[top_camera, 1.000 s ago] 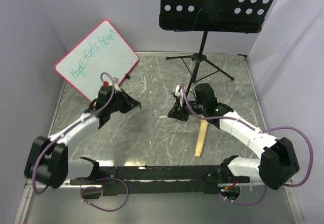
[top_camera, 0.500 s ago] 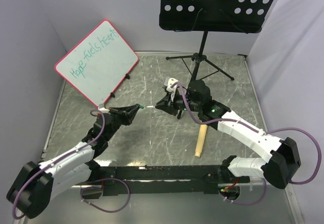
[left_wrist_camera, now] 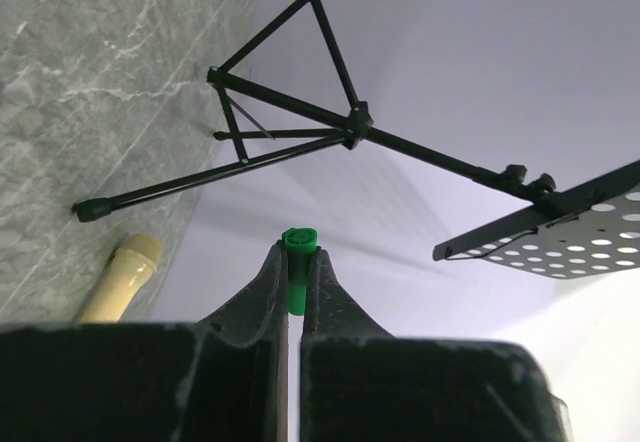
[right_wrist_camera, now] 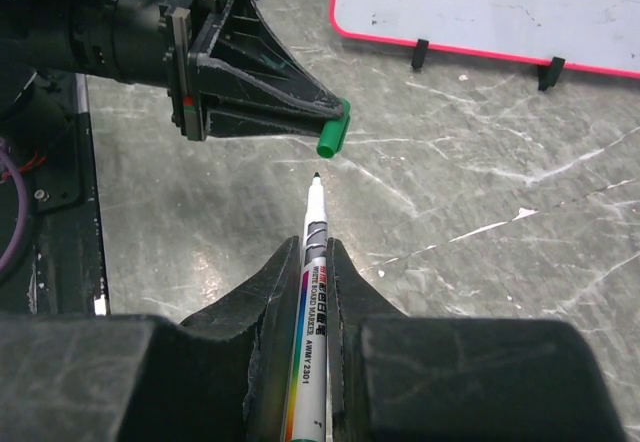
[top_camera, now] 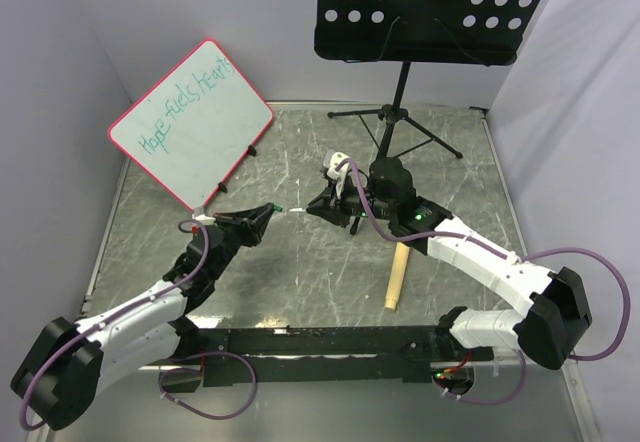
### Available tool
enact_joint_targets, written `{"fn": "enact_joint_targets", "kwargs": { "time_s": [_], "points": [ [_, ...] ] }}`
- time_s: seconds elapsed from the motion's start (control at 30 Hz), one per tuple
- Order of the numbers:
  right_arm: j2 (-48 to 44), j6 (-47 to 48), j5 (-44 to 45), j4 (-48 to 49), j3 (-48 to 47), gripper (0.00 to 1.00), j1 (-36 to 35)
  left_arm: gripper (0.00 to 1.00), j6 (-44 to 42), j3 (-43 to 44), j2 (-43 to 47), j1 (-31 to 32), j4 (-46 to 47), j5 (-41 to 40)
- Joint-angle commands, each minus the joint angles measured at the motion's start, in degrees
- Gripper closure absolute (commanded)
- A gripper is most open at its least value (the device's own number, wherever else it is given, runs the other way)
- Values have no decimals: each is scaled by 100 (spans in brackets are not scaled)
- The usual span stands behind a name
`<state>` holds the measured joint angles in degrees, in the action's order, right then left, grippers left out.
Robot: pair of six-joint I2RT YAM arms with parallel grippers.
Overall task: Write a sentence on the whiteboard
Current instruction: Insert the whiteboard marker without the cap into the pen cap.
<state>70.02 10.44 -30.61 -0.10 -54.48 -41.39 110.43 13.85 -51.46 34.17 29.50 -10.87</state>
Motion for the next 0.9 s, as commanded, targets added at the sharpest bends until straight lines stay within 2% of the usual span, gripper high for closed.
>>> {"fn": "enact_joint_targets", "kwargs": {
  "time_s": [0.0,0.23,0.53,0.87],
  "points": [
    [47,-103,46,291,-125,100,-62,99,1595,22,-197,115,293,-117],
    [47,-77,81,300,-116,100,-71,99,1780,39,-294,274,408,-319],
    [64,-86,99,309,-98,100,-80,99,2000,-22,66,336,144,-635],
    [100,-138,187,449,-81,100,-212,99,2035,4,14,327,197,-591]
  ]
}}
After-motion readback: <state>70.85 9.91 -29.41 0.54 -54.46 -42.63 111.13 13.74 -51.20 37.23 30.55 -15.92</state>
